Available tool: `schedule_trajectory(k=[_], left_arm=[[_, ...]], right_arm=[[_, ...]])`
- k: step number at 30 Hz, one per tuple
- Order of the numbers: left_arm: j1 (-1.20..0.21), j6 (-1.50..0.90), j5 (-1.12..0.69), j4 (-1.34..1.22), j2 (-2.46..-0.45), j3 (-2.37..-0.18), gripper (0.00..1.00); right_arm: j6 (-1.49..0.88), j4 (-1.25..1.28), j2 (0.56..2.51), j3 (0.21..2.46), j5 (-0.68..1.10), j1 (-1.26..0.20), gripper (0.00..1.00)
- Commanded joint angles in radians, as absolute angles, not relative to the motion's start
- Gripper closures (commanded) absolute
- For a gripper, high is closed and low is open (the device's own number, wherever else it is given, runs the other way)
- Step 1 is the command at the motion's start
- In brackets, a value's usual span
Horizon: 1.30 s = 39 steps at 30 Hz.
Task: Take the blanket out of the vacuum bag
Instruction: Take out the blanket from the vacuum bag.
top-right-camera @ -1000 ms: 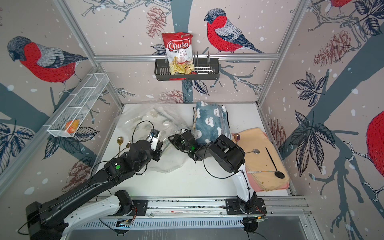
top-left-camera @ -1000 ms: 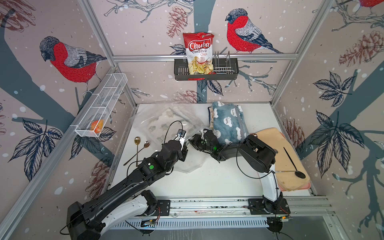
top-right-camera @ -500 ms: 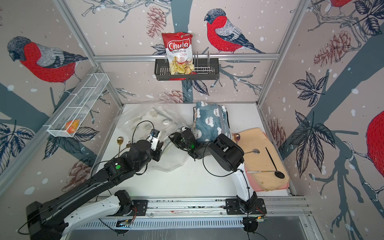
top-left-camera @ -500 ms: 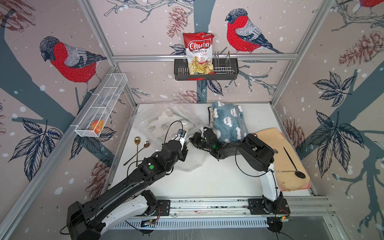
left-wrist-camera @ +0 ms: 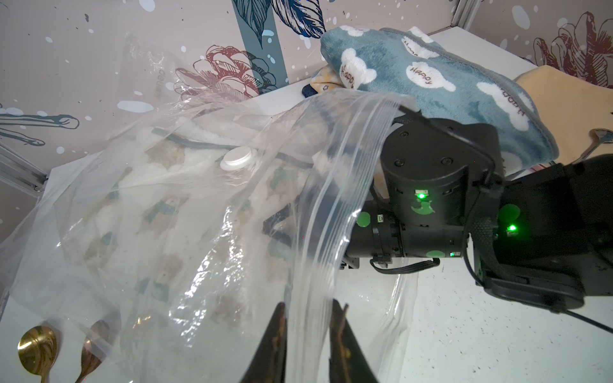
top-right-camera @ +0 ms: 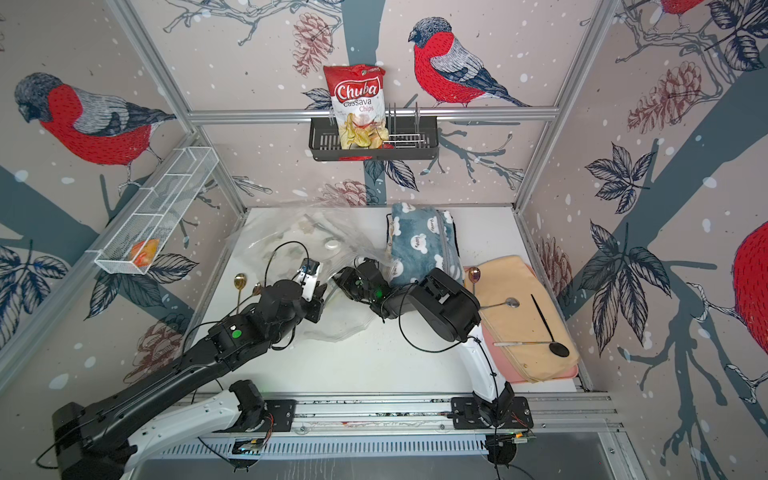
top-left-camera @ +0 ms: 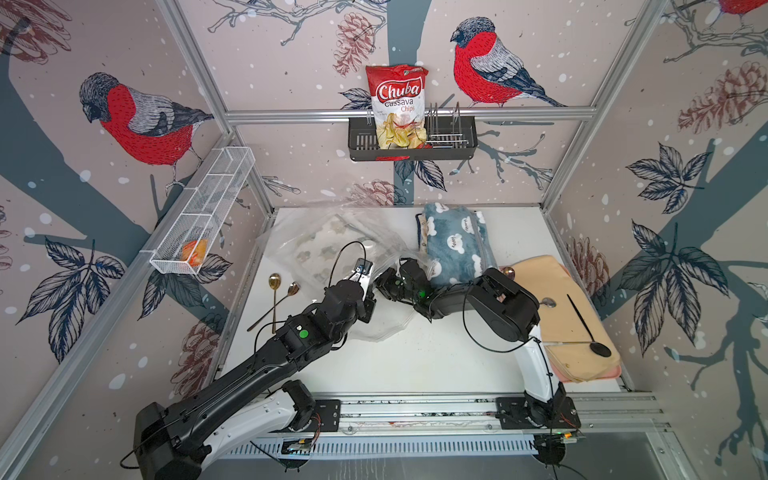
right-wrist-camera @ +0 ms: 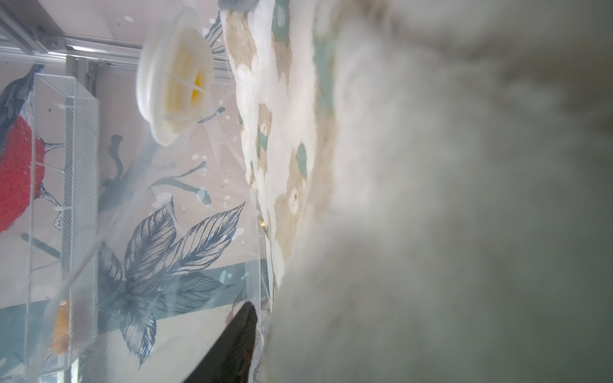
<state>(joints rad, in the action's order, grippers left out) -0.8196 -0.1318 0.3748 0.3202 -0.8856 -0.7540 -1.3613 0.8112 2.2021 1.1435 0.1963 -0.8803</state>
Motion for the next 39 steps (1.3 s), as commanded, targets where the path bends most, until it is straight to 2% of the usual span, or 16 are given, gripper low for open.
schedule_trajectory(k=[1, 5, 11, 18, 21, 30, 33, 36, 39], left_arm=[[-0.819, -0.133, 0.383, 0.292, -0.884, -0.754, 0.78], [-0.82, -0.133, 0.384, 0.293, -0.884, -0.754, 0.77], [-0.82, -0.134, 0.384, 0.293, -0.882, -0.755, 0.78], [-0.824, -0.134, 0.386, 0.293, -0.874, -0.754, 0.78], [-0.825, -0.133, 0.387, 0.293, -0.874, -0.754, 0.78], [-0.828, -0.133, 0.391, 0.293, -0.878, -0.752, 0.78], [-0.83, -0.133, 0.393, 0.294, -0.881, -0.753, 0.78], [-0.828, -0.133, 0.393, 0.292, -0.88, -0.753, 0.78], [-0.828, -0.133, 0.394, 0.292, -0.882, -0.753, 0.78]], right_arm=[[-1.395, 0.878, 2.224, 1.156, 0.178, -0.885, 0.46], [-1.428, 0.94, 2.246, 1.171, 0.131, -0.895, 0.5], [-1.451, 0.9, 2.26, 1.182, 0.01, -0.923, 0.56], [-1.42, 0.882, 2.264, 1.191, -0.084, -0.943, 0.56], [-1.395, 0.995, 2.29, 1.199, -0.038, -0.942, 0.55], [-1.368, 1.026, 2.318, 1.224, -0.019, -0.929, 0.61], [-1.37, 1.007, 2.335, 1.244, -0.014, -0.927, 0.52], [-1.373, 0.977, 2.363, 1.285, 0.007, -0.92, 0.52], [-1.386, 0.983, 2.383, 1.303, 0.023, -0.911, 0.64]])
